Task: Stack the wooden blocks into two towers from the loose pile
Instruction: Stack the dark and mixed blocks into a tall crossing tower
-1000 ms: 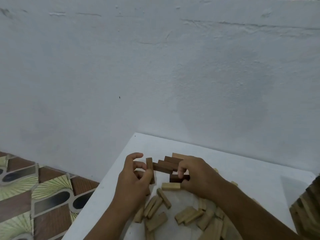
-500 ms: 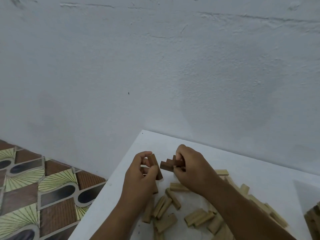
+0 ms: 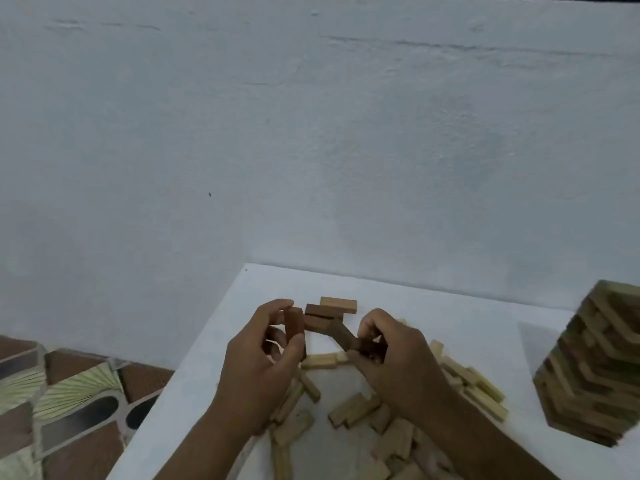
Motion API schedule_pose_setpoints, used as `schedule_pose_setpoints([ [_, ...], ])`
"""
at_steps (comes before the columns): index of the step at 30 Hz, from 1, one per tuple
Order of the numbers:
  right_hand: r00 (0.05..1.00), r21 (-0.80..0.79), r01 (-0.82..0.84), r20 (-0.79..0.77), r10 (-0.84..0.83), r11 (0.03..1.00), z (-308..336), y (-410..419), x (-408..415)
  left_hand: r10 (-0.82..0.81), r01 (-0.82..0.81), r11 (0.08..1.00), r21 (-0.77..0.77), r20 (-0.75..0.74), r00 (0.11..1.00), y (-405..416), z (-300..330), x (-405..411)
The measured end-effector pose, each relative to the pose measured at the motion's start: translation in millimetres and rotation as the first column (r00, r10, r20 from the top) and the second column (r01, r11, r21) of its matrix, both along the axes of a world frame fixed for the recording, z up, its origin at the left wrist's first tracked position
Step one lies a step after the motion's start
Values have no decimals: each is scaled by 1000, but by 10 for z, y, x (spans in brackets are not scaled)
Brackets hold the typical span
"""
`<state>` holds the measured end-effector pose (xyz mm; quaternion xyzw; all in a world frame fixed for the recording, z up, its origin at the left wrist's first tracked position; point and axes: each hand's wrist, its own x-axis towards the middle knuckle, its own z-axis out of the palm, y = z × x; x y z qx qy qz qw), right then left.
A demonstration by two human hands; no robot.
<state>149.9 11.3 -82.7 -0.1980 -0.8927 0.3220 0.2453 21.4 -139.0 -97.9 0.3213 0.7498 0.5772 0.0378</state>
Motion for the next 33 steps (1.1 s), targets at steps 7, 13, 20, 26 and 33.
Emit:
schedule_pose_setpoints([
  [7,980,-109,199,7,-200,974,45,7,1072,-310,299,942,-151,-49,950,265,205,513],
  [13,932,-104,357,95,-348,928,-22,62,1885,-477,469,857,-213,12,879,665,259,1250],
  [20,838,16,506,228,-496,862,-290,113,2528,-536,516,789,-334,37,844,1001,126,1934],
  [26,825,-21,553,159,-543,833,-216,185,2664,-485,425,771,-474,-5,874,1132,-24,2183],
  [33,828,60,554,68,-557,830,-447,227,2683,-518,428,798,-425,-120,847,1095,-169,2181],
])
